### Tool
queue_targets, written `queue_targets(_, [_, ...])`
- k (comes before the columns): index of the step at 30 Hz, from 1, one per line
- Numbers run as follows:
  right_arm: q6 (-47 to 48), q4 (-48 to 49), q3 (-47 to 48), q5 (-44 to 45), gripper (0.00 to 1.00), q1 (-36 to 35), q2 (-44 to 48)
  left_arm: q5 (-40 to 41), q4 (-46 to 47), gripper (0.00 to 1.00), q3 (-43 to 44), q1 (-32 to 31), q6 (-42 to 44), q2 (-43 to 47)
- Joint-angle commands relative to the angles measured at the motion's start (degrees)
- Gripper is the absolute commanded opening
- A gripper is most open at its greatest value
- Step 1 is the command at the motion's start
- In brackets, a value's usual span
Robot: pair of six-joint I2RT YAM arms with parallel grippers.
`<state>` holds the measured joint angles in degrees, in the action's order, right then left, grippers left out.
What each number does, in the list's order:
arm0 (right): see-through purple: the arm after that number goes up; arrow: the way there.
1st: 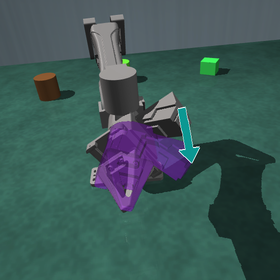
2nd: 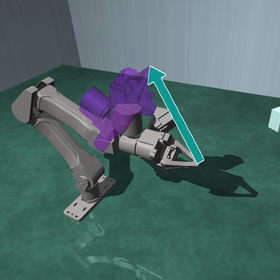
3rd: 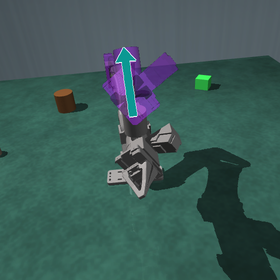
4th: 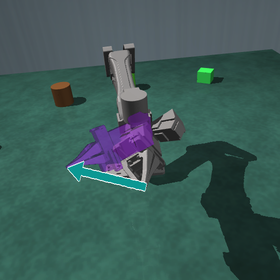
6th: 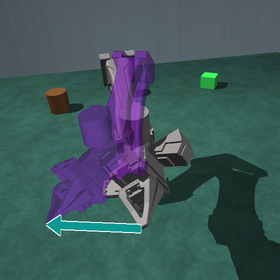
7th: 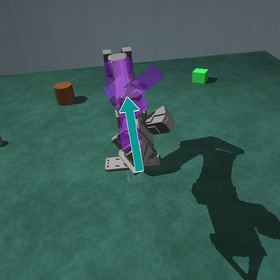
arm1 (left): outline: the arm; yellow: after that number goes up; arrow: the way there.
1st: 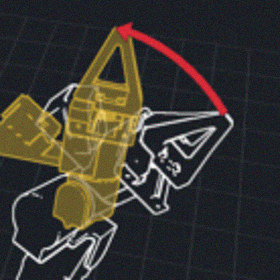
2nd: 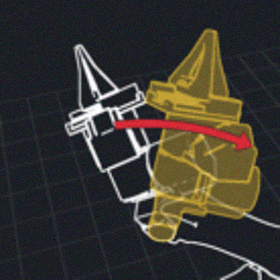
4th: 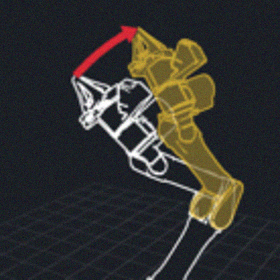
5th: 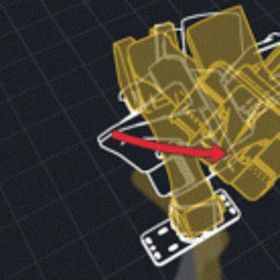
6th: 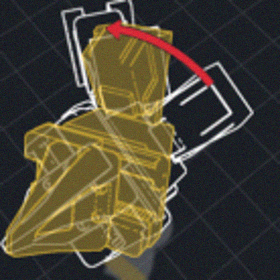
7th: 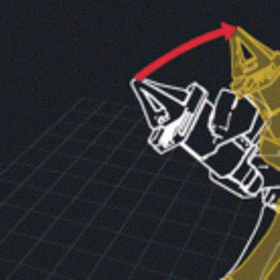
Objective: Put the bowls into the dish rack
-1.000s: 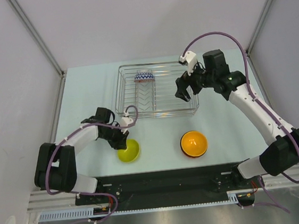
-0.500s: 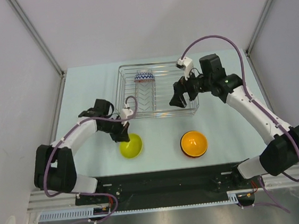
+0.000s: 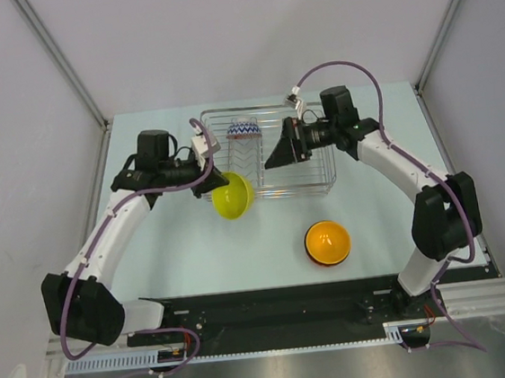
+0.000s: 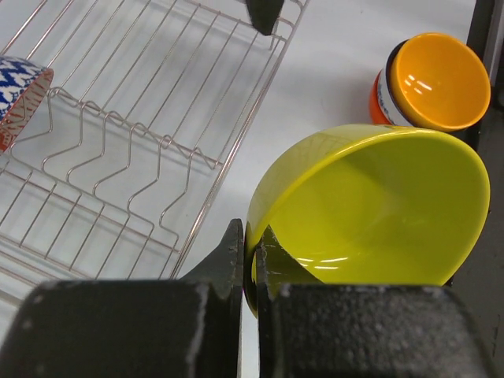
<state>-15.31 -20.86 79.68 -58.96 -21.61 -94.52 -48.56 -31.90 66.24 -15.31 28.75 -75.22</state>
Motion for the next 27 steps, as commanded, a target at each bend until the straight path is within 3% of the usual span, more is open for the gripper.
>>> queue_targets(1, [-22.80, 19.60, 1.81, -11.42, 1.00, 1.13, -2.07, -4.27, 4.57, 0.00, 2.14, -1.39, -2.56, 0.08])
queue_targets(5, [-33.80, 35.76, -2.68, -12.50, 1.00, 1.13, -3.21, -3.83, 7.54, 0.00, 1.79, -1.39, -4.13, -1.15])
queue_targets(8, [-36.37, 39.57, -4.18, -12.59, 1.00, 0.34, -4.27, -4.70, 8.87, 0.00, 2.58, -1.56, -5.80, -2.73])
queue_targets(20, [-25.92, 26.77, -2.25, -9.51, 1.00, -3.09, -4.36, -3.48, 9.84, 0.00, 10.22, -1.91, -7.75, -7.31])
queue_targets(27, [-25.20, 24.73, -2.86, -9.68, 1.00, -3.88, -2.43, -1.11, 8.26, 0.00, 11.02, -2.44, -5.64, -8.98])
